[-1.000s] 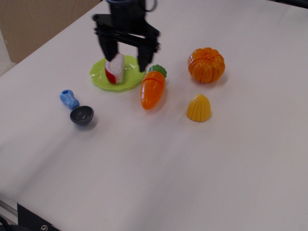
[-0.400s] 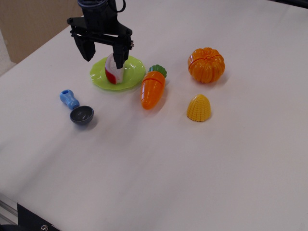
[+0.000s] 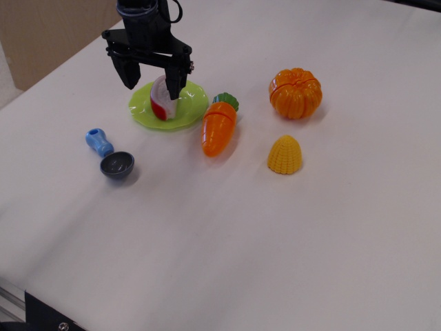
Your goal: Take sushi off plate
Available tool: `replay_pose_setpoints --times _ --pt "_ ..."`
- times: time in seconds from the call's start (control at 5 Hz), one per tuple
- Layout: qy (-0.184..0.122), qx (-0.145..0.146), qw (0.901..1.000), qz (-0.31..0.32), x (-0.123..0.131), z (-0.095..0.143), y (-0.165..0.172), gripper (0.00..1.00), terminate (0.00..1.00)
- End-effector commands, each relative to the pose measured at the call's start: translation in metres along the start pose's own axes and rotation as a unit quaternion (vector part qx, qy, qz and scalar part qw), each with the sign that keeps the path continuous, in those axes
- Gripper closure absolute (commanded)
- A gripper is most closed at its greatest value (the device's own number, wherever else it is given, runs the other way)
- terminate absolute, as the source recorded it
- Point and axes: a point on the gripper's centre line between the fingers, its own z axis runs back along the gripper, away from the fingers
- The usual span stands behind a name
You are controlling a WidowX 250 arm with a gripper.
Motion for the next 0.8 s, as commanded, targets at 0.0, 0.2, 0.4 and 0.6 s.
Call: replay_pose_setpoints --times 0.0,0.2,0.4,0.6 --pt "-0.007 0.005 0.9999 0.012 0.012 0.000 -0.004 0.00 0.00" --pt "0.009 0.008 0.9998 0.016 0.013 -0.011 -0.003 0.00 0.00" --pt "0.015 0.004 0.9997 0.017 0.011 -0.016 -0.005 0.00 0.00" --pt "0.020 0.003 0.9997 0.011 0.007 -0.014 -0.009 1.00 0.00"
